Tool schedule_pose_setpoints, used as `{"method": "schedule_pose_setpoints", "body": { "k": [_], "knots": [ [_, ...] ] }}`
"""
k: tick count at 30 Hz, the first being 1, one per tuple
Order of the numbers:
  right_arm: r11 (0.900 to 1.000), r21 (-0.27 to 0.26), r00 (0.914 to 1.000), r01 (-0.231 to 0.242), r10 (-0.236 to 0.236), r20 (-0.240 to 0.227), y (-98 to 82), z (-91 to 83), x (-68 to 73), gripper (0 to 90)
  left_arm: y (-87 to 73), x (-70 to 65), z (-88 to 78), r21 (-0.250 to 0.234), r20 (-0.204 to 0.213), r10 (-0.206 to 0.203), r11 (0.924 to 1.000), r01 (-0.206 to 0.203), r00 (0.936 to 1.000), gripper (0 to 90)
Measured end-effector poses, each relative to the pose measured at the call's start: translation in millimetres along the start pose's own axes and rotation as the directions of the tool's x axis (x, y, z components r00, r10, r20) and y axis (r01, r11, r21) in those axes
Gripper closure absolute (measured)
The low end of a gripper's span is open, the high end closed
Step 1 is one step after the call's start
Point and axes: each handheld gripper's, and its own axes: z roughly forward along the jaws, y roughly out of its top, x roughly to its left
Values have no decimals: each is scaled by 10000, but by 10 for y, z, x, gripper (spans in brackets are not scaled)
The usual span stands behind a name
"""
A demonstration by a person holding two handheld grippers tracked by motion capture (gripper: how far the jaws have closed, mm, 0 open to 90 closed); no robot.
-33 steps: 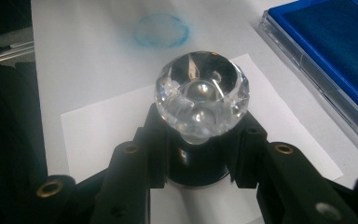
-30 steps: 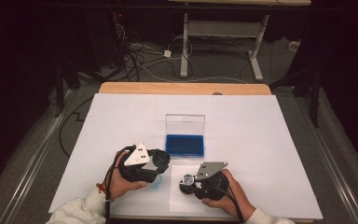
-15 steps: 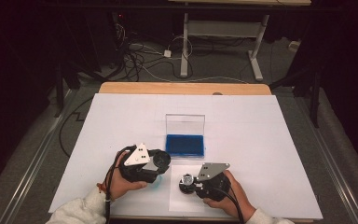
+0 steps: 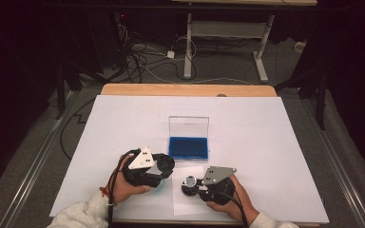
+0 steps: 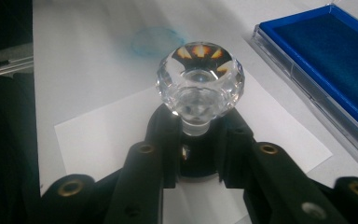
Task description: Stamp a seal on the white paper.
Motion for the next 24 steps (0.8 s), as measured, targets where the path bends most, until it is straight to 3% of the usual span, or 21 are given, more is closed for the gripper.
{"method": "schedule_pose_setpoints", "body": {
  "k": [6, 9, 24],
  "knots": [
    [9996, -210, 9998, -173, 174, 25, 6, 49, 2, 689, -1, -1, 6, 40, 29, 7, 10000, -7, 10000, 366],
    [9995, -250, 9998, 184, -182, 82, 25, 65, 15, 705, 0, -1, 10, 59, 49, -4, 10000, 4, 10000, 366],
    [9946, -979, 9994, -340, 339, -29, 31, 14, -46, 758, -4, 29, -33, -43, -121, -101, 9999, 101, 9999, 366]
  ]
}}
